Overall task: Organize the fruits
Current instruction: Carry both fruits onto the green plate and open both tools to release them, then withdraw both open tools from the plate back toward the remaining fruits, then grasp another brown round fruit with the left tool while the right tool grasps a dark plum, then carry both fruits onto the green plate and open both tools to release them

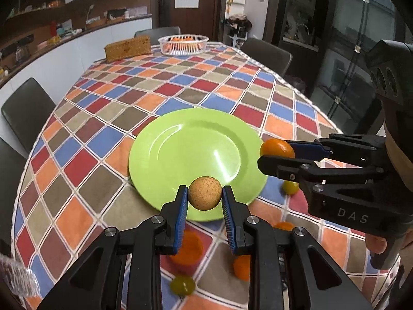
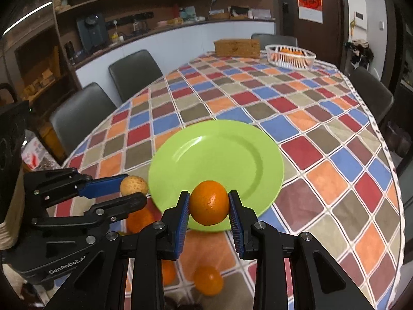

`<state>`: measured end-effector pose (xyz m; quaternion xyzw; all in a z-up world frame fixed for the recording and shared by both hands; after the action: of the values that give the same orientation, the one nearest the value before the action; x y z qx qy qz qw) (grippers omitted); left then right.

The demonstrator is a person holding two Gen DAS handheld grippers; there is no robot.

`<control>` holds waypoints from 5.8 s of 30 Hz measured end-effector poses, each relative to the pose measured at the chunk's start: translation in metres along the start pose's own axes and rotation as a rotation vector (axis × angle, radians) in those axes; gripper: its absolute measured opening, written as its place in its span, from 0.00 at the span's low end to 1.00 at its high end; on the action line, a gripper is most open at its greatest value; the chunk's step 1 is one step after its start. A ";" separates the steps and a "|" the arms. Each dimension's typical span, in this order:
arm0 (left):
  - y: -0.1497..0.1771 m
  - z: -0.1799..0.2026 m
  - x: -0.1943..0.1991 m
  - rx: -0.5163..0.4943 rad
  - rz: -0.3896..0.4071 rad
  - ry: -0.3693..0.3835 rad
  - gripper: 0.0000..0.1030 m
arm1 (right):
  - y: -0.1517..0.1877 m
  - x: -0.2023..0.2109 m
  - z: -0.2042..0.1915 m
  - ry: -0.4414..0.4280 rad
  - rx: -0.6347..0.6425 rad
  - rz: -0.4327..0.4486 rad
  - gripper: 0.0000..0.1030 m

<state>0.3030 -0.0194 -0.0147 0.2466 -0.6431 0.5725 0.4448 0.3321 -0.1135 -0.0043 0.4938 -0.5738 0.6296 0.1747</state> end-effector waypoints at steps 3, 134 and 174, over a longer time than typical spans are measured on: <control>-0.007 -0.006 -0.018 -0.003 -0.037 -0.003 0.26 | -0.006 -0.018 0.007 -0.006 -0.014 -0.043 0.30; 0.145 0.018 0.054 0.073 0.084 -0.138 0.28 | 0.131 0.029 -0.094 0.204 0.343 0.052 0.25; -0.018 -0.007 0.027 0.088 0.138 0.005 0.28 | -0.012 0.032 -0.011 0.105 0.100 0.148 0.25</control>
<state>0.3072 -0.0112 0.0170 0.2197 -0.6317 0.6300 0.3947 0.3225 -0.1108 0.0302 0.4245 -0.5665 0.6937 0.1325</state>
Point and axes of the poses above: each gripper's, at about its wrist camera, not at the fingertips, and x roughly against the way its jaws point, z to its right, y to its underside, the point moved 1 cm from there along -x, roughly the way its jaws point, and after that the axes turned 9 degrees about -z, right-handed, at the moved point
